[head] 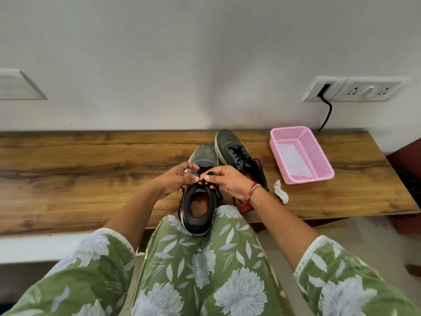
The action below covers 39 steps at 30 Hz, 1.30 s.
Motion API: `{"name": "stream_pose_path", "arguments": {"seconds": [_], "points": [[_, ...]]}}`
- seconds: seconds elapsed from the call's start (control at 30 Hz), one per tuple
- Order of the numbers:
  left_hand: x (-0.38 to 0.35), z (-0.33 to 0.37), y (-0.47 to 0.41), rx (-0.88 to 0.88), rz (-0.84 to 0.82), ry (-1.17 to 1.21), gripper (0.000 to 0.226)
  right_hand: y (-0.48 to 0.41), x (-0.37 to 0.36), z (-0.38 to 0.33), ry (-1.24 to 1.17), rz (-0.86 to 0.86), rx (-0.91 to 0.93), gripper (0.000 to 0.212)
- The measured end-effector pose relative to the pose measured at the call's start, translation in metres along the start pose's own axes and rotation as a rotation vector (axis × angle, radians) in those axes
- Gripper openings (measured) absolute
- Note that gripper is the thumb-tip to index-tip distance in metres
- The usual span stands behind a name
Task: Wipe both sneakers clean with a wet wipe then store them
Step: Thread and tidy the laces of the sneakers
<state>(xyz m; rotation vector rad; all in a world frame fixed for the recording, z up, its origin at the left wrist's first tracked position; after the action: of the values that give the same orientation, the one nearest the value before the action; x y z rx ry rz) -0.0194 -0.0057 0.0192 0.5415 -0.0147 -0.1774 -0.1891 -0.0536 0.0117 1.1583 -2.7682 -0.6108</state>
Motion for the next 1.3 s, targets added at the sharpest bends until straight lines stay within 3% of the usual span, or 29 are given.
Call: {"name": "stream_pose_path", "arguments": {"seconds": [0.17, 0.33, 0.47, 0.63, 0.83, 1.0, 1.17, 1.3], "points": [[-0.007, 0.006, -0.002, -0.015, 0.105, -0.065, 0.026, -0.002, 0.002, -0.018, 0.738, 0.176, 0.224, 0.015], [-0.008, -0.002, 0.001, -0.103, 0.293, 0.039, 0.021, 0.002, -0.021, -0.013, 1.037, 0.374, 0.364, 0.012], [-0.007, -0.011, 0.000, -0.150, 0.398, -0.055, 0.016, 0.004, -0.034, -0.009, 1.082, 0.487, 0.402, 0.002], [-0.013, -0.017, 0.004, -0.229, 0.474, -0.179, 0.004, 0.006, -0.040, 0.002, 1.094, 0.576, 0.448, 0.014], [-0.026, -0.020, 0.009, -0.206, 0.438, 0.081, 0.022, 0.003, -0.041, 0.007, 1.065, 0.604, 0.500, 0.016], [-0.017, -0.021, 0.005, -0.214, 0.376, 0.090, 0.038, 0.004, -0.039, 0.009, 0.873, 0.634, 0.575, 0.011], [-0.006, -0.019, -0.003, -0.286, 0.377, -0.072, 0.026, 0.004, -0.035, 0.011, 0.809, 0.634, 0.558, 0.011], [-0.002, -0.017, -0.006, -0.252, 0.435, -0.362, 0.017, 0.003, -0.031, 0.013, 0.783, 0.618, 0.529, 0.012]]}}
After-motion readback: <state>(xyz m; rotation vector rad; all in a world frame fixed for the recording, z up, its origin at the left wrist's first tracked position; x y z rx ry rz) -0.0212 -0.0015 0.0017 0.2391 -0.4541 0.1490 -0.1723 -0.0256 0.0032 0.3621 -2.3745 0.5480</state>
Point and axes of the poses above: each hand's wrist, its own y-axis away from the middle knuckle, its own x-axis out of the back of the hand, z = x × y, the point moved 2 cm from there along -y, towards the middle knuckle, and after that the axes turned 5 degrees about y, right-handed, at the moved point
